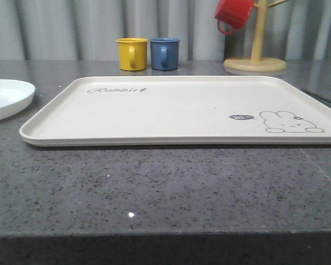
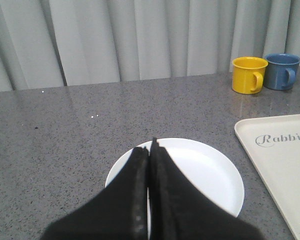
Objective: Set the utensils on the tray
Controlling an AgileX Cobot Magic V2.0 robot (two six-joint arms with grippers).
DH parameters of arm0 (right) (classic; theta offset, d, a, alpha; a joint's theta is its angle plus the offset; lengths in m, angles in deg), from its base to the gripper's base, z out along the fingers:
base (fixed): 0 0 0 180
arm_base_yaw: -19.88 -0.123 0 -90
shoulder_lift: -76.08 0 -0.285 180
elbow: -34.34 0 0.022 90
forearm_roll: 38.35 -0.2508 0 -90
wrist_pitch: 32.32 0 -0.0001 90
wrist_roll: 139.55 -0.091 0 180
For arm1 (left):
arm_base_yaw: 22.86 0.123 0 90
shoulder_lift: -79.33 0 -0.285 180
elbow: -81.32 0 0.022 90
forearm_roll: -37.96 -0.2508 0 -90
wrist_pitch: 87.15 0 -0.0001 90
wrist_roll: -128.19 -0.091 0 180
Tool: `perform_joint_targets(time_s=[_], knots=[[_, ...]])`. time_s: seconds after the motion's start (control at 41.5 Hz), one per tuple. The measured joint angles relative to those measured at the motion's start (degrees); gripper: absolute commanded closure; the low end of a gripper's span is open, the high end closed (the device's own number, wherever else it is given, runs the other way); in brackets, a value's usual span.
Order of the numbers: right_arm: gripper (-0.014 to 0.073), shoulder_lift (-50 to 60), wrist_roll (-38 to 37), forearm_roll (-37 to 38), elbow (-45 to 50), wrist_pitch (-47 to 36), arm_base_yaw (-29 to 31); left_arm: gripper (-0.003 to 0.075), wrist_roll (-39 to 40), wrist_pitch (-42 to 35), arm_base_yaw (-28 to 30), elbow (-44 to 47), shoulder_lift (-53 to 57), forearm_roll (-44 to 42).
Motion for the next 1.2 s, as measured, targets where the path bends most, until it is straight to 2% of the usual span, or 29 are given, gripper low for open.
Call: perform_joint_targets(time_s=[0.169, 0.241, 0.337, 0.434, 0.482, 0.554, 0.674, 1.06, 1.204], knots=[[0.062, -0.4, 0.0, 0.1, 0.0, -0.1, 0.0, 0.0729, 0.0, 0.2, 0.0, -0.1, 0.0, 0.0], [0.0564, -0.4, 0.0, 0.1, 0.0, -0.1, 0.0, 0.0667, 0.0, 0.3, 0.0, -0.1, 0.0, 0.0], [0.0435, -0.4, 0.0, 0.1, 0.0, -0.1, 0.0, 0.0491, 0.0, 0.3, 0.0, -0.1, 0.0, 0.0], [0.0279, -0.4, 0.0, 0.1, 0.0, -0.1, 0.0, 0.0234, 0.0, 0.3, 0.0, -0.1, 0.0, 0.0], [0.0205, -0.4, 0.0, 0.2, 0.0, -0.1, 0.0, 0.0139, 0.0, 0.3, 0.0, -0.1, 0.0, 0.0], [0.0111, -0.4, 0.0, 0.2, 0.0, -0.1, 0.0, 0.0051, 0.0, 0.3, 0.0, -0.1, 0.0, 0.0], [0.0035, -0.4, 0.0, 0.2, 0.0, -0.1, 0.0, 0.0039, 0.0, 0.3, 0.0, -0.1, 0.0, 0.0], [0.0034, -0.4, 0.0, 0.3, 0.0, -0.1, 0.0, 0.004, 0.0, 0.3, 0.0, -0.1, -0.1, 0.0], [0.0034, -0.4, 0.0, 0.3, 0.0, -0.1, 0.0, 0.0073, 0.0, -0.3, 0.0, -1.0, -2.3, 1.8]])
